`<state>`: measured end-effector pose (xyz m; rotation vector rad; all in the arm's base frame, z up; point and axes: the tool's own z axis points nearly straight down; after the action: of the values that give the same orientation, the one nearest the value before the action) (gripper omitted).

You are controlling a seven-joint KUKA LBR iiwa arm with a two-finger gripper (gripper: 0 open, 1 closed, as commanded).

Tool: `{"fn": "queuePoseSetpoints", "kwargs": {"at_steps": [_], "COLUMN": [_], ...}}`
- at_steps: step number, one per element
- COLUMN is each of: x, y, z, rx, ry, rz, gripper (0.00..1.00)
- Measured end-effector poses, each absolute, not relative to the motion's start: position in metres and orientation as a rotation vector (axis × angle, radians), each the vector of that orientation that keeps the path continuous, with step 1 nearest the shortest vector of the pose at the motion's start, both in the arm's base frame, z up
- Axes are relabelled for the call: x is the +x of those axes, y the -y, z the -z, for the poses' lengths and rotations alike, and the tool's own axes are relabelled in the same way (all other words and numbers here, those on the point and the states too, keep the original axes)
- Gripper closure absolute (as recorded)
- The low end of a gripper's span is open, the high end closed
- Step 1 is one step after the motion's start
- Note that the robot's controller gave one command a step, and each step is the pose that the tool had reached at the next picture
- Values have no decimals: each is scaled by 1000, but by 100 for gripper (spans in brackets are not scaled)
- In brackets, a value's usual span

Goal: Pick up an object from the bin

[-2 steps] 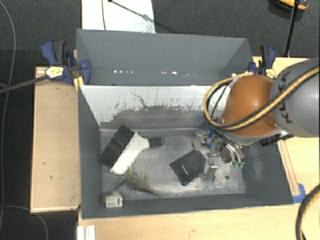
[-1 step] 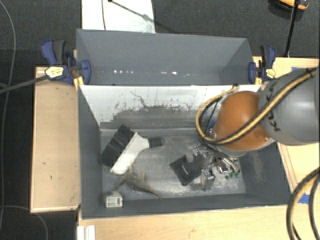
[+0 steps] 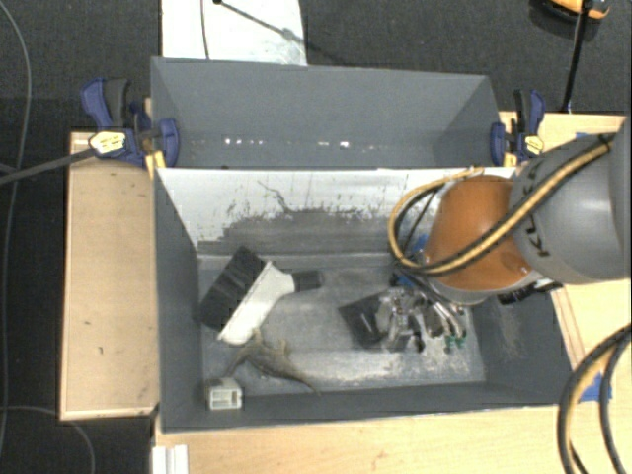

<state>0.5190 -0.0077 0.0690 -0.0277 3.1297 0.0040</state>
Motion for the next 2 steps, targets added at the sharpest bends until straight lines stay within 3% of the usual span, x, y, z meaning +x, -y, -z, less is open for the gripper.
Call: {"fn": "queuePoseSetpoints", "kwargs": {"at_steps": [2], "x": [518], "y": [8], "z": [-80], "rx": [-20], "ry": [-3138], "rz": [-4], "gripper": [100]}}
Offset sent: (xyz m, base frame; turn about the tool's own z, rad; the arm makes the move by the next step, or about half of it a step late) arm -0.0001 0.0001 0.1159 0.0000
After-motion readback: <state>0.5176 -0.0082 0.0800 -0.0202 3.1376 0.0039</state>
